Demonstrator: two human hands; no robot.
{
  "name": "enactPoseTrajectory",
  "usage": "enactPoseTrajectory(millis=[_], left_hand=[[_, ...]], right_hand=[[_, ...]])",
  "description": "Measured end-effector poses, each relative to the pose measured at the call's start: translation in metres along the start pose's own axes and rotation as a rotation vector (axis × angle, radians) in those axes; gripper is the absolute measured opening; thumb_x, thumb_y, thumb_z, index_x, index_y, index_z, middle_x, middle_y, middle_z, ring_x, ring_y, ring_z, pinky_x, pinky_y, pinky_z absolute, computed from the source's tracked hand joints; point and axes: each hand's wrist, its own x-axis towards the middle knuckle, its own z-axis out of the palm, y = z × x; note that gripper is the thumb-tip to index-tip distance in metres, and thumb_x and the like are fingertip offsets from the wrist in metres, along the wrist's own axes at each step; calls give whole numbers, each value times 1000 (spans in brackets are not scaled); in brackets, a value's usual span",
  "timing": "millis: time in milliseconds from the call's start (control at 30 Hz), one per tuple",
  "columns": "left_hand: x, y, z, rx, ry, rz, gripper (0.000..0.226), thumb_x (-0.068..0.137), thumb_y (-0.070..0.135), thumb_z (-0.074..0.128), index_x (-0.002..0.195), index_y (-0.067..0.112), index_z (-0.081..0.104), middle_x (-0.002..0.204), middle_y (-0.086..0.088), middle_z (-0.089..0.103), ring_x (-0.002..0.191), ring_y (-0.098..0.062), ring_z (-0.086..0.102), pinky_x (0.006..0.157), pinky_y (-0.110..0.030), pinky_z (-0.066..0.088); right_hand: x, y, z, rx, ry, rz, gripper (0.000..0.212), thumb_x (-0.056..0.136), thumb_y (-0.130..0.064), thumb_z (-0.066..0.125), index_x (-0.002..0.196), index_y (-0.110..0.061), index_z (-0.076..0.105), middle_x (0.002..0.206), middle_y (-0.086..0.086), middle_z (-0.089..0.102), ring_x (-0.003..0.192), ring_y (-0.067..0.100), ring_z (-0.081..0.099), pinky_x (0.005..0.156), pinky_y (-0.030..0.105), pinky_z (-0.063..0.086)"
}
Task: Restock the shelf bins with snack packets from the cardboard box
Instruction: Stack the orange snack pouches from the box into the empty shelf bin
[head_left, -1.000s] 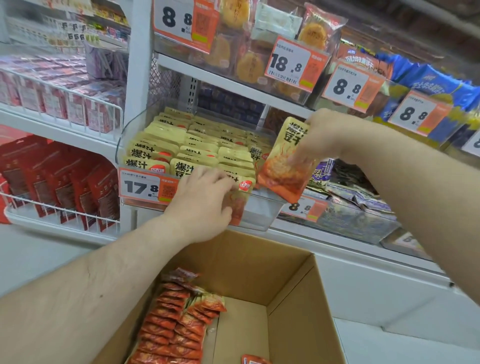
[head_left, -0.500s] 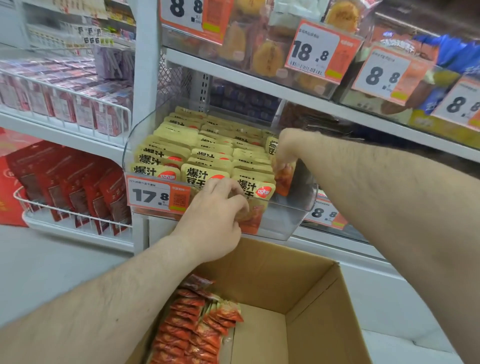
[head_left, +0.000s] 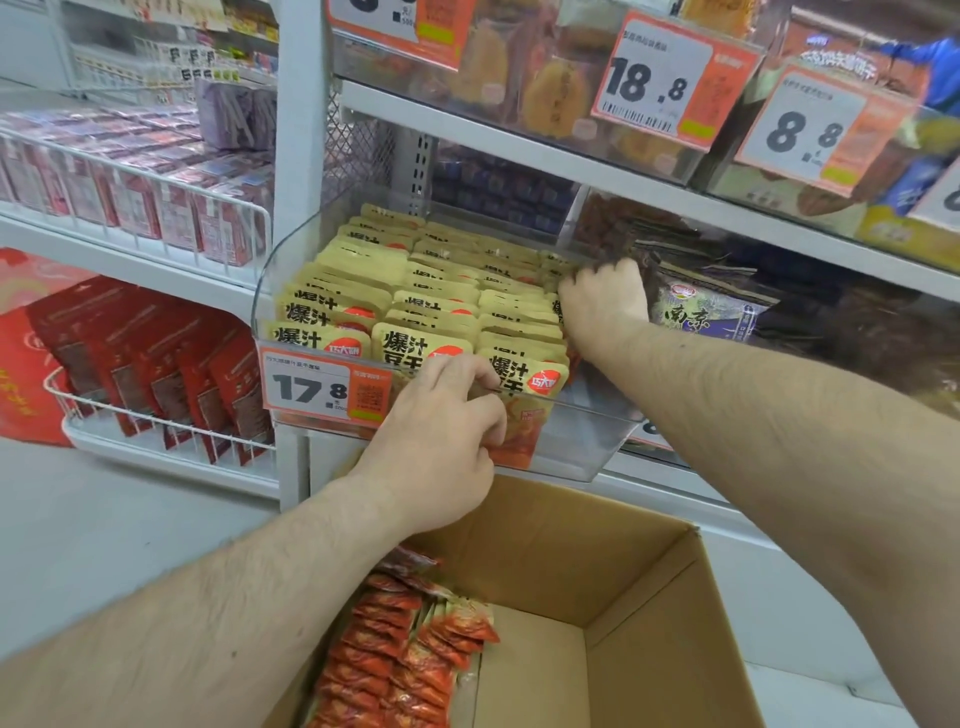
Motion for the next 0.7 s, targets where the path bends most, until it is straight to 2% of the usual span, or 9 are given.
enactPoseTrajectory(millis=[367, 633, 700], left_hand=[[-3, 3, -1, 18, -43, -21, 16, 73, 6, 68, 83, 18, 65, 124, -5, 49, 121, -22, 29, 90, -35, 30], [1, 10, -4, 46, -25, -25, 17, 75, 8, 67, 89, 18, 67, 119, -5, 51, 118, -25, 32, 93, -45, 37], [1, 14, -6, 46, -3, -18, 19, 74, 9, 65, 90, 18, 66, 118, -4, 51, 117, -26, 35, 92, -44, 36]], right_hand=[[3, -6, 7, 24, -46, 25, 42, 95, -25, 49, 136, -19, 47, 137, 7, 54, 127, 30, 48, 98, 41, 36], [-9, 8, -1, 101, 5, 65, 58, 86, -39, 67, 134, -15, 45, 134, 10, 55, 124, 31, 48, 98, 43, 36], [-20, 13, -6, 145, 75, 72, 50, 86, -32, 66, 129, -14, 48, 128, 12, 58, 120, 33, 51, 96, 43, 37]])
